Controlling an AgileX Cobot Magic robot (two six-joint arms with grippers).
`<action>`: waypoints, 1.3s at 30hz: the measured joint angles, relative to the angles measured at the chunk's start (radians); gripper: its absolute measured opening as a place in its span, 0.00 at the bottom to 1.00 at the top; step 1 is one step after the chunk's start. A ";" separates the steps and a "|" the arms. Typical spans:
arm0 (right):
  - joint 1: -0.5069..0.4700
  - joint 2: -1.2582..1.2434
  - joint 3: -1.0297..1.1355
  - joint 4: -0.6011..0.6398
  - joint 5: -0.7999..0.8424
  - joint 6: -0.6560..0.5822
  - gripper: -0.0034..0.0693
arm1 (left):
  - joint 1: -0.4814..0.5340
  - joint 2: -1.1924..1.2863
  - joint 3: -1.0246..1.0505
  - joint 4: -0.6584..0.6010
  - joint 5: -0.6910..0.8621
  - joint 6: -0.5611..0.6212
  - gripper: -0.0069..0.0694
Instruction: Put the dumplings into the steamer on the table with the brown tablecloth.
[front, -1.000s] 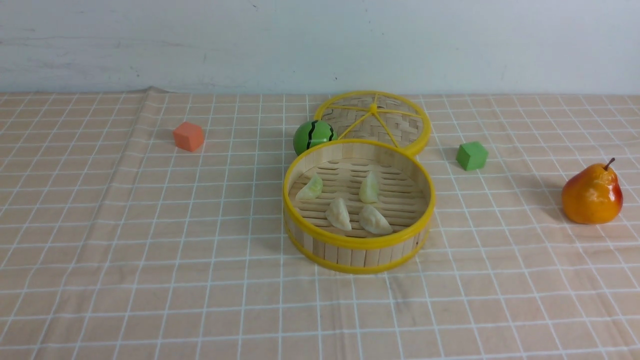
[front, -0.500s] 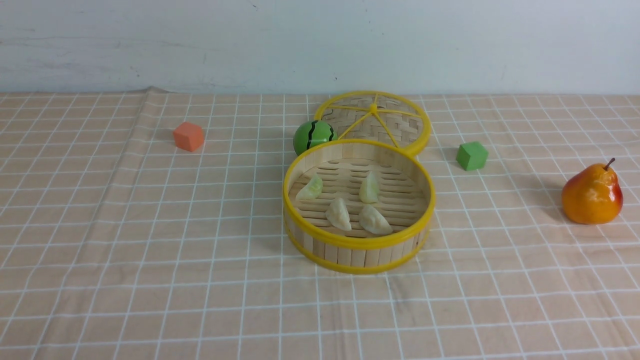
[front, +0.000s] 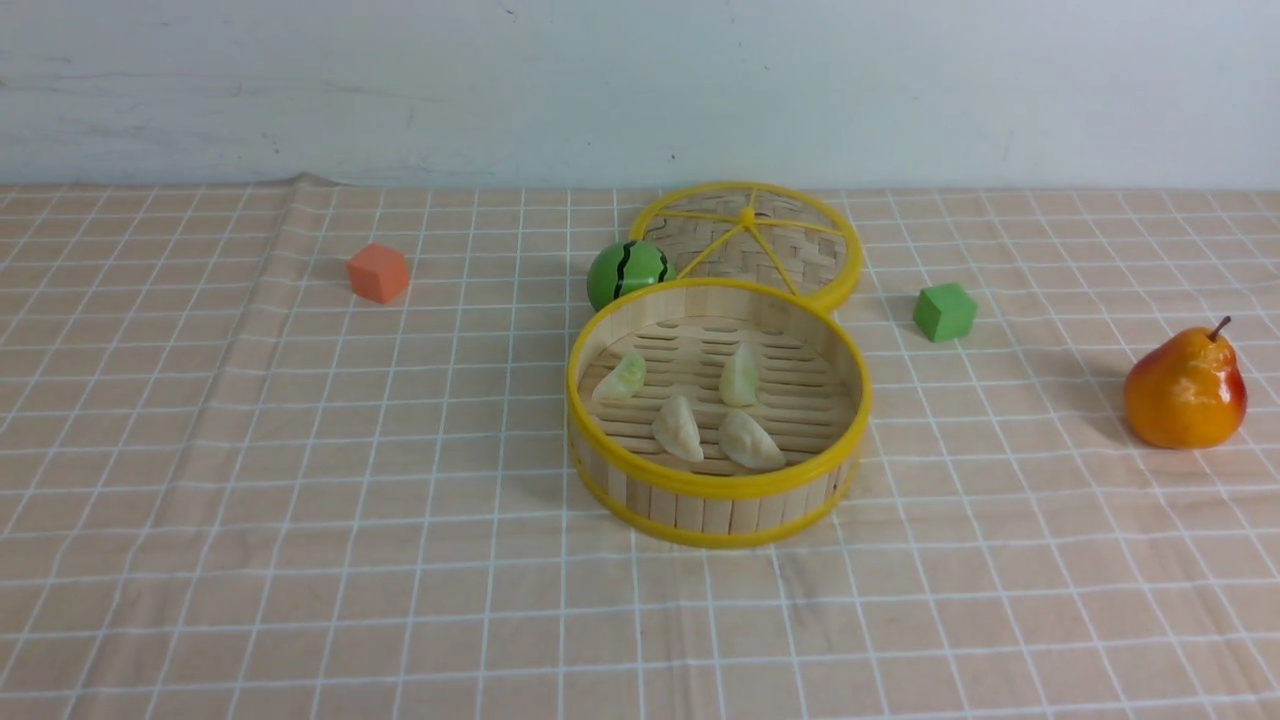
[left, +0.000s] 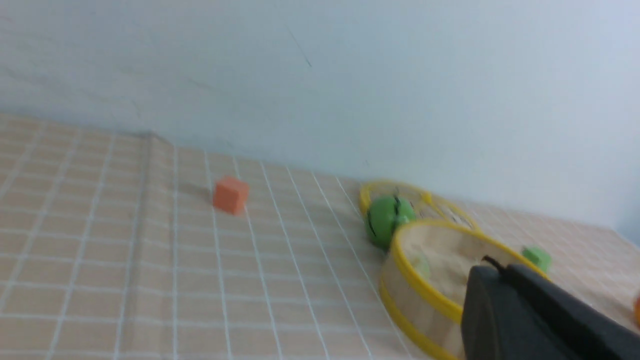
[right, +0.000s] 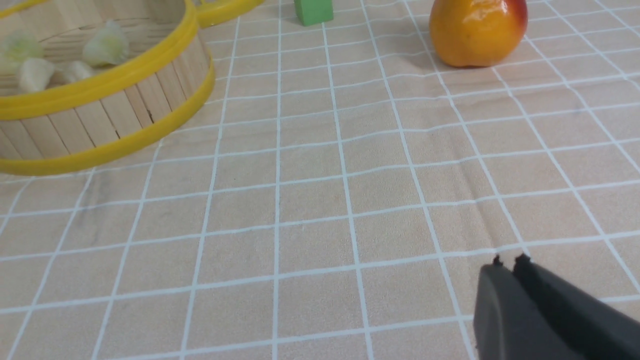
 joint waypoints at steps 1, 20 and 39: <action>0.000 0.000 0.000 0.000 0.000 0.000 0.09 | 0.036 -0.002 0.031 0.005 -0.041 0.000 0.07; 0.000 0.000 0.000 0.000 0.000 0.001 0.11 | 0.212 -0.002 0.235 0.053 0.123 0.004 0.07; 0.000 0.000 0.000 0.000 0.000 0.004 0.14 | 0.212 -0.002 0.235 0.050 0.146 0.052 0.07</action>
